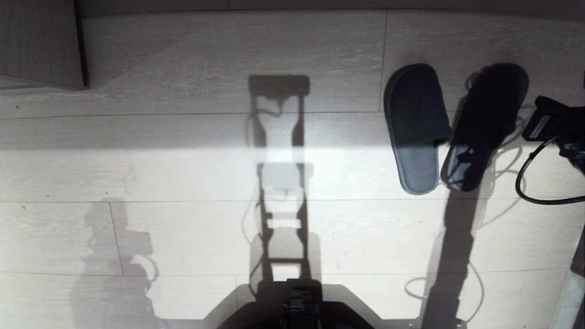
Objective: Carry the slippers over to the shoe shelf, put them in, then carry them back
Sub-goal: Place the slippers on the floor
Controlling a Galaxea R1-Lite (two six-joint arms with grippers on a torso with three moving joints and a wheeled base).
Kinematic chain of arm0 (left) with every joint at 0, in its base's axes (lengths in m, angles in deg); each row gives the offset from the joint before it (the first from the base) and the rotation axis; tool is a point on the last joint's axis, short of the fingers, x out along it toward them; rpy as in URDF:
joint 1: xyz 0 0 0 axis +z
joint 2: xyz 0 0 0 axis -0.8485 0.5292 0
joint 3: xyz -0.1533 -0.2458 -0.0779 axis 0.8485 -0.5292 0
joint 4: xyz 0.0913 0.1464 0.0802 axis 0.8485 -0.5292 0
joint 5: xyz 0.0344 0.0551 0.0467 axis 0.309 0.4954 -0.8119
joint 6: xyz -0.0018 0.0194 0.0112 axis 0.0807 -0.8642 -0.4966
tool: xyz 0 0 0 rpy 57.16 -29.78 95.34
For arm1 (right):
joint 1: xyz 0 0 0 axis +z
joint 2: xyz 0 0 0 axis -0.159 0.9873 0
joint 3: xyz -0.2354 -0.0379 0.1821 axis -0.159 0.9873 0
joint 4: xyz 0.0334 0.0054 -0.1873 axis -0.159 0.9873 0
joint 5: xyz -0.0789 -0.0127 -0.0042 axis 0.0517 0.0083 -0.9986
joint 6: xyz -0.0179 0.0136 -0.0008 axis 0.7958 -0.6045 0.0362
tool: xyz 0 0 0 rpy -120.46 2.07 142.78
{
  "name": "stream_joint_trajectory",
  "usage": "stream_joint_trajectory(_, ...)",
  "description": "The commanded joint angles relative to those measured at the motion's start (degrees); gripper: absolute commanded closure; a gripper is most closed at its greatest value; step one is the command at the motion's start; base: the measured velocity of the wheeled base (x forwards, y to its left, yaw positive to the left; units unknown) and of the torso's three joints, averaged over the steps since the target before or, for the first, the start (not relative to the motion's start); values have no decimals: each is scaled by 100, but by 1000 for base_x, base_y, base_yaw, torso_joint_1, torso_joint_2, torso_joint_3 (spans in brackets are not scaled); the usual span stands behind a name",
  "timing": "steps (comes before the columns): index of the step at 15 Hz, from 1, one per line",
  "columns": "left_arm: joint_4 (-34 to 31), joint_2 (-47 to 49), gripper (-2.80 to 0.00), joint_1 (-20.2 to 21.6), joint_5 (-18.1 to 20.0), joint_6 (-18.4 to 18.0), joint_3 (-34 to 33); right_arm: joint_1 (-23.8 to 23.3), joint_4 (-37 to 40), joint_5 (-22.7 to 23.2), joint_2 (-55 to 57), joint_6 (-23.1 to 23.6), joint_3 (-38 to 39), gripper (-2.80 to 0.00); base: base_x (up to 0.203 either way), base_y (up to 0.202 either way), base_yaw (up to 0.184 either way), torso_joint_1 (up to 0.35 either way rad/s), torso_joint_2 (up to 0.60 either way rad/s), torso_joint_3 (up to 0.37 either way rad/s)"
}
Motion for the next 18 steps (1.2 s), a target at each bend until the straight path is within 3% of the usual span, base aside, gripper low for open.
stream_joint_trajectory(1,2,5,0,0,-1,0,0,-343,-40,13,481,4,-277,0,0,0,0,0,0,0)
stream_joint_trajectory(9,11,5,0,0,-1,-18,0,-369,-75,50,2101,28,-1668,0,0,0,0,0,0,0)
stream_joint_trajectory(18,11,5,0,0,-1,-18,0,220,-76,595,2002,75,-1914,0,0,0,0,0,0,0)
